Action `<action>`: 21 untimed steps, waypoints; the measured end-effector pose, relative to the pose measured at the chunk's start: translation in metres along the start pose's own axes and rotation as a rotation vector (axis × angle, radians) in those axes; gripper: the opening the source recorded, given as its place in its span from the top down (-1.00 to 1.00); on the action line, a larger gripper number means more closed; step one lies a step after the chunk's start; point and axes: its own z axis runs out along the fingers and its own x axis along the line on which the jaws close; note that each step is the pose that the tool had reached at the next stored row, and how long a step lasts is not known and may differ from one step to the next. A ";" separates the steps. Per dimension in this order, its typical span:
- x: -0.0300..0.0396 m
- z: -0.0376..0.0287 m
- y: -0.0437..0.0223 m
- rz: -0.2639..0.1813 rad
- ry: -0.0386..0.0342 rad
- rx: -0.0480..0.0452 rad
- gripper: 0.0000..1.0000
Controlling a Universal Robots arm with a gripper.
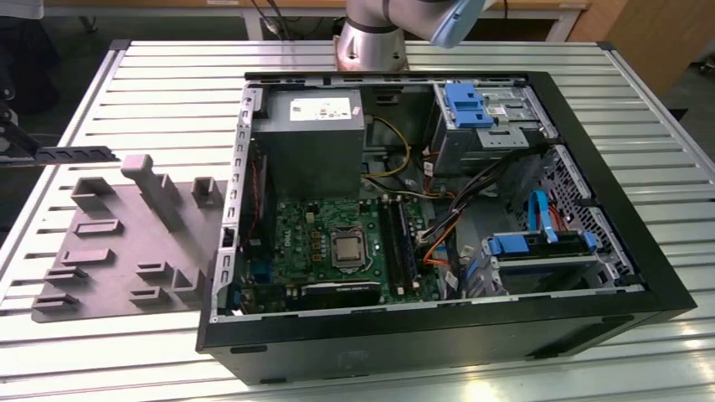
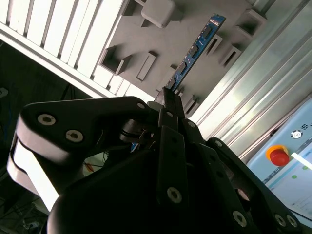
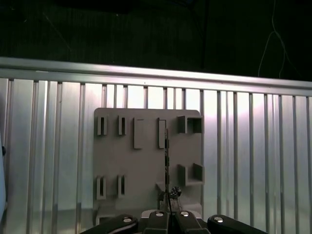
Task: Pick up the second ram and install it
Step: 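Pick up the second ram and move it above second insertion slot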
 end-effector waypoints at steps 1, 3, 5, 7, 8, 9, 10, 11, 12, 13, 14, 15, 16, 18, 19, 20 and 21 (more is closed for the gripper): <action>0.0000 0.0000 -0.0007 0.000 0.0000 0.0000 0.77; 0.0000 -0.0001 -0.0020 0.000 0.0000 0.0000 0.77; 0.0000 -0.0002 -0.0036 0.000 0.0000 0.0000 0.77; 0.0000 -0.0003 -0.0052 0.000 0.0000 -0.0001 0.77; 0.0000 -0.0003 -0.0062 0.000 0.0000 0.0000 0.77; 0.0000 -0.0003 -0.0072 0.000 0.0000 0.0000 0.77; 0.0000 -0.0004 -0.0081 0.000 0.0000 0.0000 0.77; 0.0000 -0.0004 -0.0091 0.000 0.0000 -0.0001 0.77; 0.0000 -0.0004 -0.0101 0.000 0.0000 -0.0001 0.77; 0.0000 -0.0005 -0.0112 0.000 0.0002 -0.0004 0.77; 0.0000 -0.0006 -0.0123 0.001 0.0004 -0.0006 0.77; 0.0000 -0.0007 -0.0135 0.001 0.0007 -0.0009 0.77; 0.0000 -0.0007 -0.0148 0.002 0.0011 -0.0011 0.77; 0.0000 -0.0008 -0.0172 0.003 0.0019 -0.0015 0.77; 0.0000 -0.0008 -0.0186 0.004 0.0021 -0.0017 0.77; -0.0001 -0.0010 -0.0200 0.004 0.0024 -0.0020 0.77; -0.0001 -0.0010 -0.0214 0.005 0.0025 -0.0021 0.77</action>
